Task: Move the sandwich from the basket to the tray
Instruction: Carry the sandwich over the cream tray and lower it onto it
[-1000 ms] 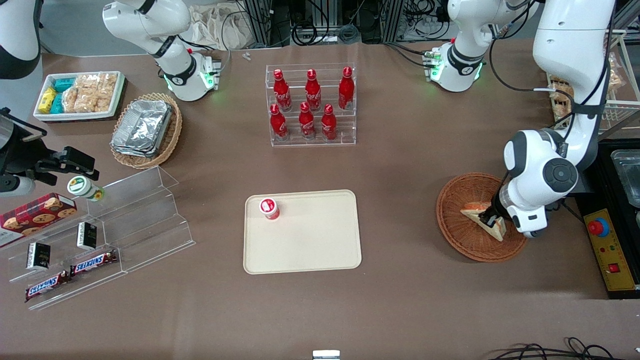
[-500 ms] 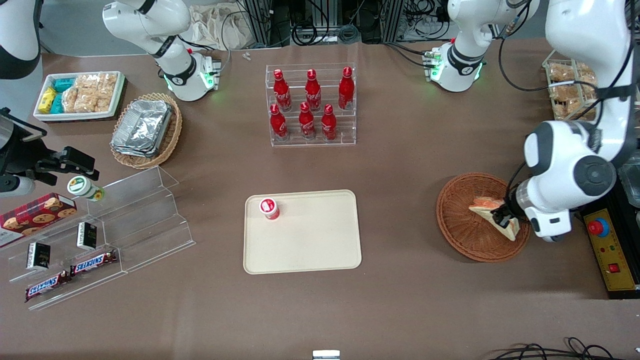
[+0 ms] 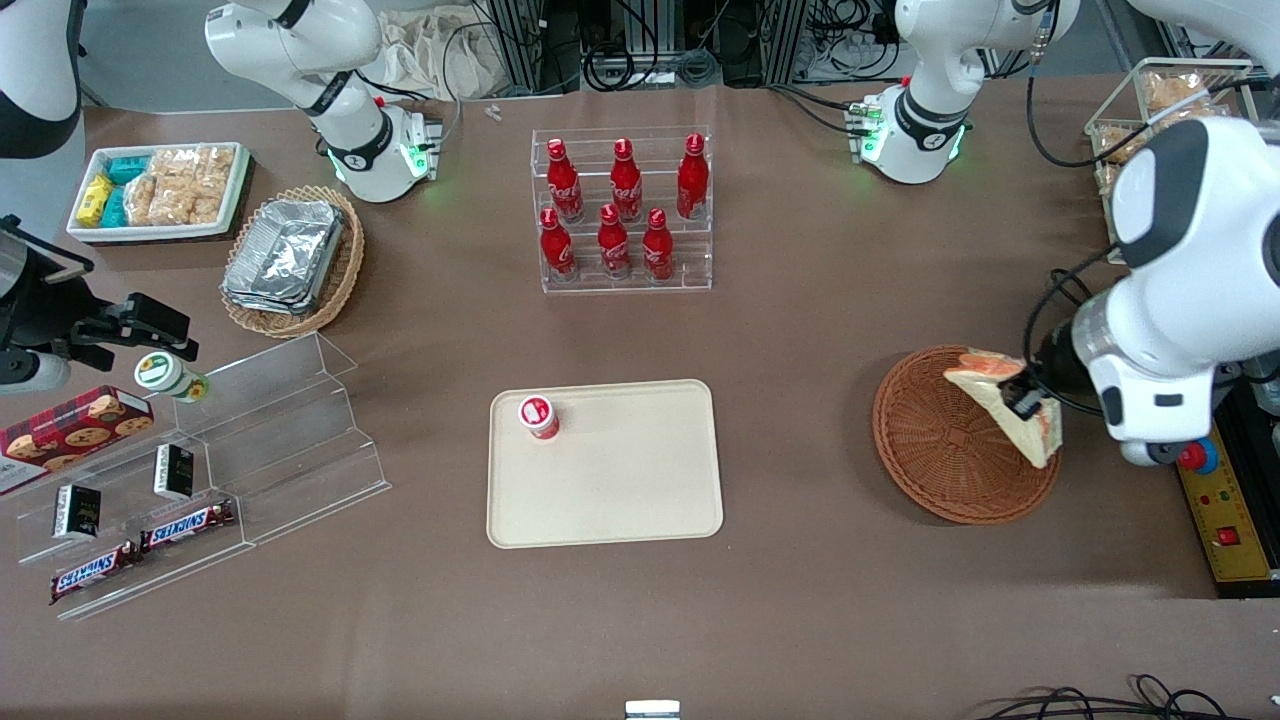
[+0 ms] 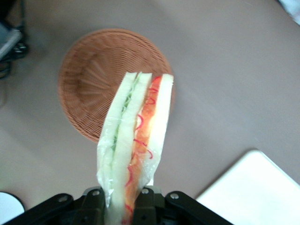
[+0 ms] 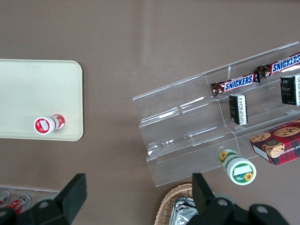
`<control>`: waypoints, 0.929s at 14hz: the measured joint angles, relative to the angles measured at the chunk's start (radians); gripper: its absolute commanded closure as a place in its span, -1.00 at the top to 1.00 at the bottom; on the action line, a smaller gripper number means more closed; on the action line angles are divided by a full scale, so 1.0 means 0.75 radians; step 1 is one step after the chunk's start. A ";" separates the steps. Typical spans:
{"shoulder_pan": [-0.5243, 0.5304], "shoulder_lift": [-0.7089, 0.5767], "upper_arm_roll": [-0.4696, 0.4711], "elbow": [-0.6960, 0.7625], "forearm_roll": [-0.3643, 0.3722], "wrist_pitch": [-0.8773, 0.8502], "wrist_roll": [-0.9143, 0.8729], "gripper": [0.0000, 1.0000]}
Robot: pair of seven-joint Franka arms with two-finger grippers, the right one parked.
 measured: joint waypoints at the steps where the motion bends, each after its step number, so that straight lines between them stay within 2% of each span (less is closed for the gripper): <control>1: -0.002 0.019 -0.066 0.017 0.000 0.011 0.022 -1.00; 3: -0.011 0.092 -0.185 0.027 0.001 0.099 0.099 -1.00; 5: -0.056 0.194 -0.250 0.028 0.007 0.262 0.134 -1.00; 9: -0.240 0.430 -0.265 0.059 0.145 0.570 0.146 -1.00; 13: -0.365 0.635 -0.263 0.118 0.212 0.742 0.082 -1.00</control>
